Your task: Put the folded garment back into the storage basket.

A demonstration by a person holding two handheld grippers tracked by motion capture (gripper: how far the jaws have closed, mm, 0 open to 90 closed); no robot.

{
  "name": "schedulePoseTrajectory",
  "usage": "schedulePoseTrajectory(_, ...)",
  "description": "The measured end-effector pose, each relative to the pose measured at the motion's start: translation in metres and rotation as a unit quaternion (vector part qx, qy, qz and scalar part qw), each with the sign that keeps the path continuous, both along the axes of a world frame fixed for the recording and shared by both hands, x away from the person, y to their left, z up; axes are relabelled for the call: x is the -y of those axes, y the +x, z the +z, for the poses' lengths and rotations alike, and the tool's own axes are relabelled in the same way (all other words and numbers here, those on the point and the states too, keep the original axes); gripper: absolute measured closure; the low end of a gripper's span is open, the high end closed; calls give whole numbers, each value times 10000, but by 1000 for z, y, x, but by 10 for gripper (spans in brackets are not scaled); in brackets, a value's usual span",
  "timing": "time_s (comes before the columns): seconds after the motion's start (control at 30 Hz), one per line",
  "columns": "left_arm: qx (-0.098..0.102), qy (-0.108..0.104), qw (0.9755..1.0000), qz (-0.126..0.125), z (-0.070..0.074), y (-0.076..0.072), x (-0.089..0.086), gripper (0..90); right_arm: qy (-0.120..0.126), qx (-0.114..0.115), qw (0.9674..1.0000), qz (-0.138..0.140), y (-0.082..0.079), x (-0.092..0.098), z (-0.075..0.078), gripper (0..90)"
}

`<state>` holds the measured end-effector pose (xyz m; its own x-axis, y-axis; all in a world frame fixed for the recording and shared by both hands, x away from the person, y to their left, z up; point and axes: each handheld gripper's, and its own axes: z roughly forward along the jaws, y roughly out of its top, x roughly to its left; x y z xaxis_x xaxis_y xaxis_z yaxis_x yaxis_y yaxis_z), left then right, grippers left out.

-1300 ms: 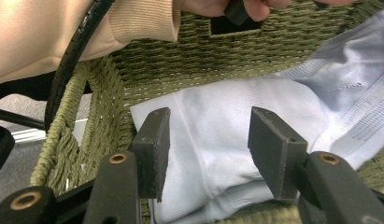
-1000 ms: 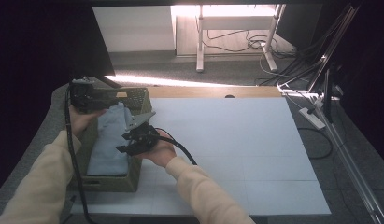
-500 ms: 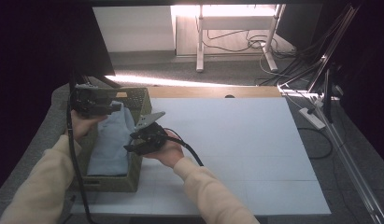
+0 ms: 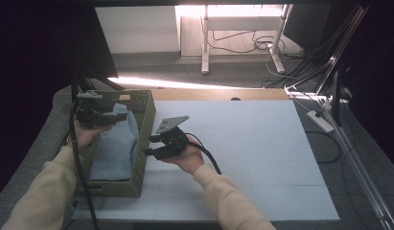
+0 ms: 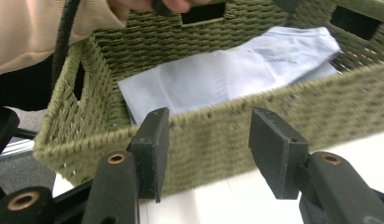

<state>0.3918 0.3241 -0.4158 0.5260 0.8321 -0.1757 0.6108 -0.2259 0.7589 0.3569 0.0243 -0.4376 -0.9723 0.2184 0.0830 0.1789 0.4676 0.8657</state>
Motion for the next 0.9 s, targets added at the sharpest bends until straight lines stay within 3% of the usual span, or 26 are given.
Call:
schedulePoseTrajectory(0.57, 71, -330, 9987, -387, 3, -43, 37, 204, 58, -88, 9986, -525, -3, 75, -8, 476)
schedulePoseTrajectory(0.9, 80, -376, 9979, -525, 1, -64, 56, 208, 67, -123, 9964, -831, -6, 117, -14, 474)
